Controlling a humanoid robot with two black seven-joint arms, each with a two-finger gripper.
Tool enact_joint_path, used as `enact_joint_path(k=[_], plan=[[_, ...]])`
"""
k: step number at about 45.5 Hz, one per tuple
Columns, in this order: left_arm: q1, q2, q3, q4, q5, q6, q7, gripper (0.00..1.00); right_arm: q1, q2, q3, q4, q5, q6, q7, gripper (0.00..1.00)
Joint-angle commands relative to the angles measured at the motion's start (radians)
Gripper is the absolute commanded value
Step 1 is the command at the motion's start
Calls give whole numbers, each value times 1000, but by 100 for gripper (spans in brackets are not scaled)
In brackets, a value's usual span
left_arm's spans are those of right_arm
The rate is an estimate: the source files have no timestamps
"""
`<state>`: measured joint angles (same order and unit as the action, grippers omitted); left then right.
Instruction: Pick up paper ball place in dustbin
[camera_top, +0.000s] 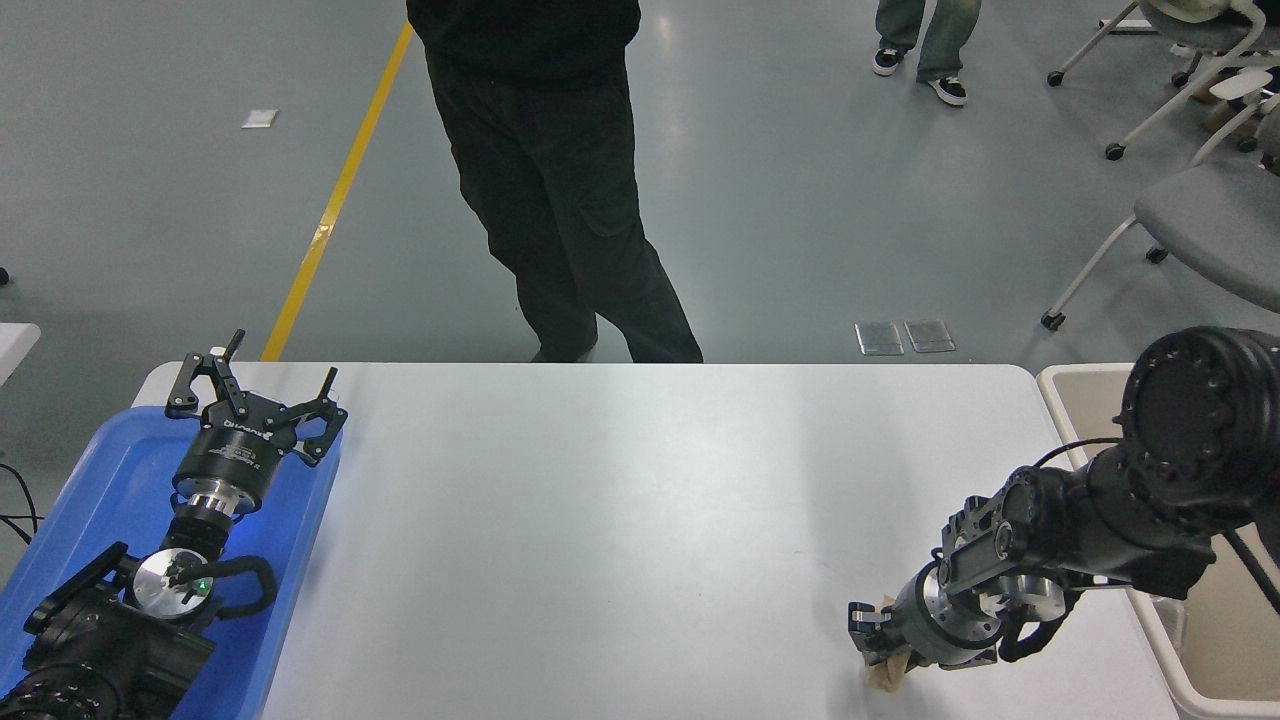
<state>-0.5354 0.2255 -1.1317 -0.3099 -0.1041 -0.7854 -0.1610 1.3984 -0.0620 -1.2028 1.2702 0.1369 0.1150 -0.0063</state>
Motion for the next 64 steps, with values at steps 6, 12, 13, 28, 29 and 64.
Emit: enact_joint_path(k=[6, 12, 13, 28, 29, 64], plan=[[0, 0, 1, 0, 1, 0, 0, 99, 65, -41, -3, 63, 27, 8, 0, 0], [0, 0, 1, 0, 1, 0, 0, 99, 161, -91, -1, 150, 17, 20, 0, 0], [0, 0, 1, 0, 1, 0, 0, 99, 184, -102, -1, 165, 13, 23, 0, 0], [0, 0, 1, 0, 1, 0, 0, 99, 611, -222, -6, 304, -56, 317, 0, 0], [0, 0, 1, 0, 1, 0, 0, 99, 640, -226, -6, 305, -56, 349, 0, 0], [0, 0, 1, 0, 1, 0, 0, 99, 1103, -314, 0, 324, -56, 670, 0, 0]])
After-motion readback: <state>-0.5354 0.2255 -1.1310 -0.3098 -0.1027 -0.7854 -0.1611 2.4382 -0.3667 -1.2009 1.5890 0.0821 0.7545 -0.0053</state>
